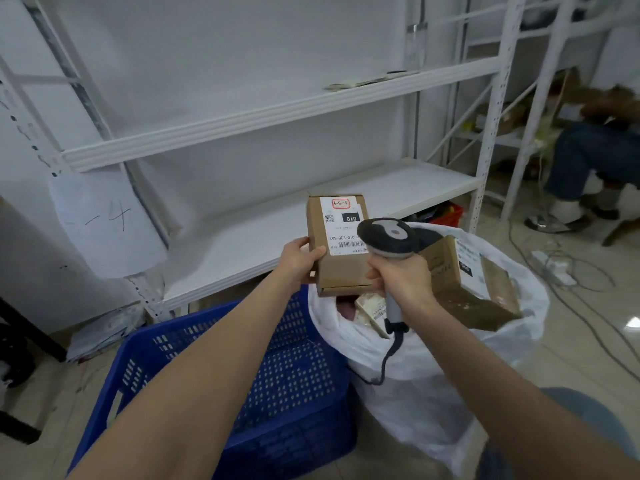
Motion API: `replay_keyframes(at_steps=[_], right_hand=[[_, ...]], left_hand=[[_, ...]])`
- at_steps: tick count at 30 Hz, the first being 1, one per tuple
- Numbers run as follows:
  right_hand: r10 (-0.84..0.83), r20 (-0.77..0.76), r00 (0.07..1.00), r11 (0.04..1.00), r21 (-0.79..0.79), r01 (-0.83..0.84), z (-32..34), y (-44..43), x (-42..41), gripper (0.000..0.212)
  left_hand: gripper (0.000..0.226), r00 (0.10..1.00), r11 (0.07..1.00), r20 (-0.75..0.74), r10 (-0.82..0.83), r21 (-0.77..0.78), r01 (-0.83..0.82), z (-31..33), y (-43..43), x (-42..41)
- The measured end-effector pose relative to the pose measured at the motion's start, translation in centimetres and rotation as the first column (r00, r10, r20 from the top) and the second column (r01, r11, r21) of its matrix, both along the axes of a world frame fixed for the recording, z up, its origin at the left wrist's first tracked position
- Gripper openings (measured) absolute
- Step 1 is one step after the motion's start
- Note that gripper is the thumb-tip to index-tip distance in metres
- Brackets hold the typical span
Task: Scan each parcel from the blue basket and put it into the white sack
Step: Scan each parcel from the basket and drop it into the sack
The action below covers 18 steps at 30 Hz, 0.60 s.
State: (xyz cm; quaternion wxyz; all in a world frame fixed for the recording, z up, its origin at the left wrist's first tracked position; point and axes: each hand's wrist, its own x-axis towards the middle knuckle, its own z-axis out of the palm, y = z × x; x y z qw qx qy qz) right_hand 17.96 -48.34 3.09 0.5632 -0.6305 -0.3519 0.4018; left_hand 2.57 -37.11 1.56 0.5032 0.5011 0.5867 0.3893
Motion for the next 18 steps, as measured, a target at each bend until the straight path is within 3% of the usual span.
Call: replay_keyframes(at_steps=[4,7,10,14,18], right_hand=[[-0.092,0.013,0.996,0.996,-0.004,0.093,0.6,3.5,4.2,0.022],[-0.09,0.007,0.996,0.993,-0.069,0.09,-0.2,5.3,6.2,0.037],[-0.076,0.043,0.996,0.988,-0.135,0.081,-1.4,7.0,7.5,0.052],[-0.05,0.067,0.996,0.979,-0.194,0.063,-2.9,8.9,8.4,0.042],[0.009,0.055,0.998,0.965,-0.261,0.006,-4.5,9.8,8.7,0.043]], left_hand=[[0.052,0.98,0.993,-0.163,-0.109,0.034,0.116,0.0,1.7,6.0],[0.052,0.848,0.953,-0.495,-0.19,0.116,0.281,-2.3,2.5,9.0],[0.047,0.739,0.928,-0.641,-0.207,0.11,0.355,-3.7,3.7,10.7],[0.053,0.636,0.913,-0.722,-0.272,0.014,0.407,-3.6,5.4,11.3],[0.059,0.673,0.907,-0.646,-0.361,-0.075,0.415,-5.0,6.4,10.5]])
